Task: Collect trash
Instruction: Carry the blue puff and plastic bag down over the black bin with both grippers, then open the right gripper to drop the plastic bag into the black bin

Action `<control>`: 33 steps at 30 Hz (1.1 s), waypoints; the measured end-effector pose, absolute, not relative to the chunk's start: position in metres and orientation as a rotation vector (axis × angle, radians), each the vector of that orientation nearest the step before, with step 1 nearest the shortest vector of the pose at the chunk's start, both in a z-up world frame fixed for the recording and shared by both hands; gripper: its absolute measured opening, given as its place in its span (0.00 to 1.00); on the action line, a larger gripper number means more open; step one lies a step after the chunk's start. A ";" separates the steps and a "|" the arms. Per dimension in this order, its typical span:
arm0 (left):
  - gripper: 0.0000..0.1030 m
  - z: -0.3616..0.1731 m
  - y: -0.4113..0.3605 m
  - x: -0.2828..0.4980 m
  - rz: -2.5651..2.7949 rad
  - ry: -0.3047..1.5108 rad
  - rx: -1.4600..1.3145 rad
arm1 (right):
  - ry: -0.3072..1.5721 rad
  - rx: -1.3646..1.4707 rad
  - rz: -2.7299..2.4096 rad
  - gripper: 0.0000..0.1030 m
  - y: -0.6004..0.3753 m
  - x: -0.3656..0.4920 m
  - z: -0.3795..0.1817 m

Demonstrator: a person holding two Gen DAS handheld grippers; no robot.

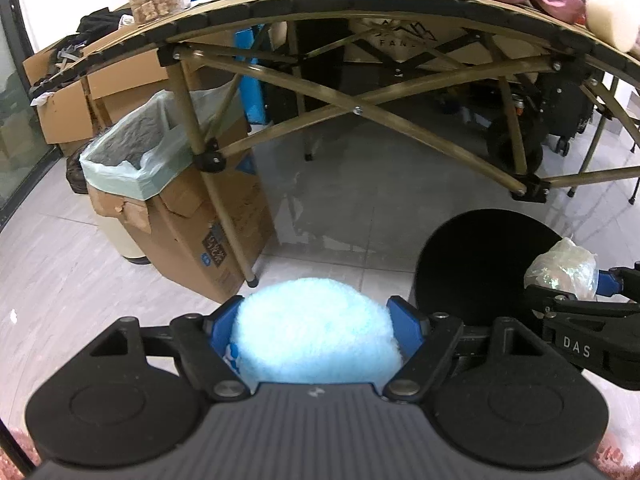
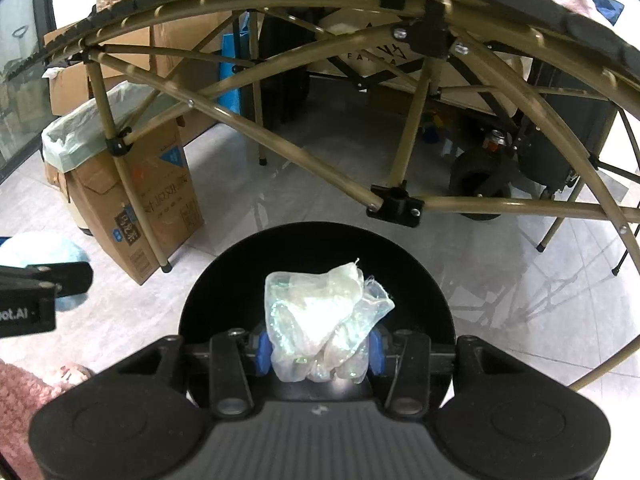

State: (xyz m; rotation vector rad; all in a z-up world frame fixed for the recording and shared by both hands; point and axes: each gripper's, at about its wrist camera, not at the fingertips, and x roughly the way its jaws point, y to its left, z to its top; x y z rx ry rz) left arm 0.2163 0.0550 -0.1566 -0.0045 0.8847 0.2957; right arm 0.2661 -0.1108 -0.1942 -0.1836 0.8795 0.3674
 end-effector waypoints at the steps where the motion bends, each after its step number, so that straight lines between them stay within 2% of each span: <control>1: 0.76 -0.156 0.056 0.216 0.298 0.883 -0.004 | 0.881 -0.186 0.364 0.42 -0.110 0.268 -0.195; 6: 0.76 -0.152 0.056 0.215 0.297 0.868 -0.004 | 0.893 -0.164 0.354 0.45 -0.110 0.277 -0.198; 11: 0.76 -0.152 0.057 0.214 0.299 0.865 -0.005 | 0.882 -0.159 0.339 0.61 -0.109 0.280 -0.198; 13: 0.76 -0.151 0.057 0.214 0.301 0.864 -0.006 | 0.877 -0.160 0.335 0.81 -0.109 0.280 -0.198; 16: 0.76 -0.151 0.057 0.214 0.299 0.862 -0.006 | 0.863 -0.176 0.318 0.98 -0.109 0.280 -0.197; 33: 0.76 -0.150 0.053 0.216 0.286 0.859 0.001 | 0.906 -0.184 0.292 1.00 -0.117 0.279 -0.196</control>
